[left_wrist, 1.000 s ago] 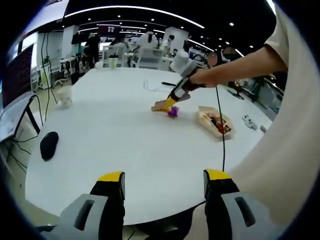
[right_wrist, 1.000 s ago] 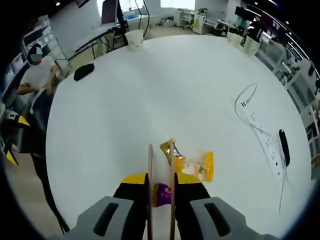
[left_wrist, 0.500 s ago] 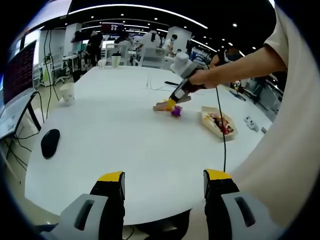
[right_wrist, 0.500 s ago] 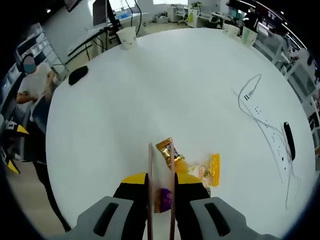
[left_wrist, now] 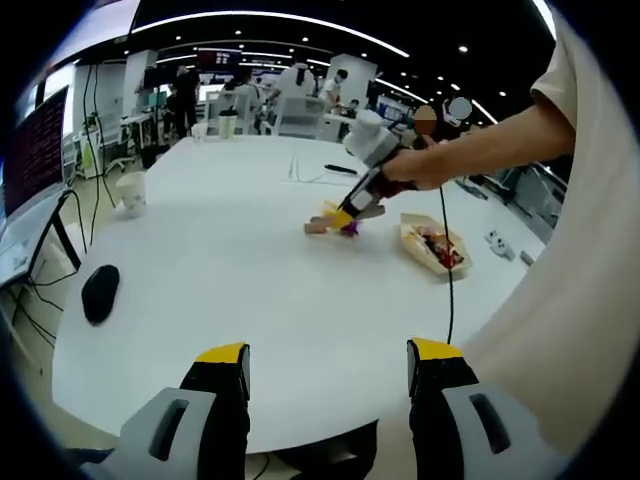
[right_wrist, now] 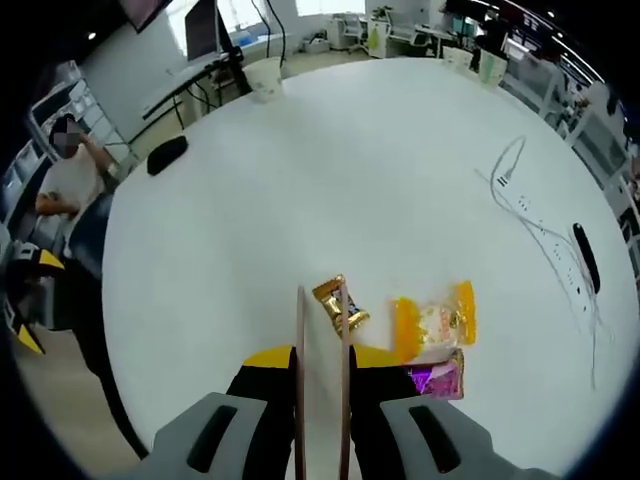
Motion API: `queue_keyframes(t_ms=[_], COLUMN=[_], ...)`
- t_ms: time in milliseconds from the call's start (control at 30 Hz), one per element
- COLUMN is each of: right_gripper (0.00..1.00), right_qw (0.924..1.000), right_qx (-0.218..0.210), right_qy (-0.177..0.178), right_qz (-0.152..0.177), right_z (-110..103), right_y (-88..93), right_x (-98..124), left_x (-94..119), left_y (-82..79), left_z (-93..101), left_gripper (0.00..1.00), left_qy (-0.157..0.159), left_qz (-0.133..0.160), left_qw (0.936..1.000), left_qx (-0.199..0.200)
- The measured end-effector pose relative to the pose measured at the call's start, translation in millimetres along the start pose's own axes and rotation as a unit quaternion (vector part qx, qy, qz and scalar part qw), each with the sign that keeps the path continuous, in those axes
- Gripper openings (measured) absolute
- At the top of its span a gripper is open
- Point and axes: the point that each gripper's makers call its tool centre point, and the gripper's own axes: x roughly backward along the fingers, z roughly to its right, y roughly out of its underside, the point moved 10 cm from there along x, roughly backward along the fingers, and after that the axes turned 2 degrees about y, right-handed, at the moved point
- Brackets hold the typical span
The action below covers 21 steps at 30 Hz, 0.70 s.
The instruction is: Place the target food into the container with the food tongs after gripping and lifting it, then release it inside without dropping or visibly crushing the food.
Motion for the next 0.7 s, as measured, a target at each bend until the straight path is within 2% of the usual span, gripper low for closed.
queue_keyframes(t_ms=[67, 300, 700], right_gripper=[0.18, 0.19, 0.19], right_qw=[1.0, 0.9994, 0.9978], right_qx=[-0.002, -0.032, -0.062], right_qy=[0.0, 0.006, 0.01], right_qz=[0.001, 0.012, 0.02], right_z=[-1, -21, -31], right_y=[1.3, 29.4, 57.3], right_x=[1, 12, 20], left_x=[0, 4, 6], left_y=[0.1, 1.1, 5.9], left_z=[0.1, 5.1, 16.3], left_gripper=[0.64, 0.63, 0.63], left_qy=[0.0, 0.008, 0.023], left_qz=[0.0, 0.001, -0.002], left_qw=[1.0, 0.9999, 0.9993], left_qx=[-0.001, -0.015, -0.029])
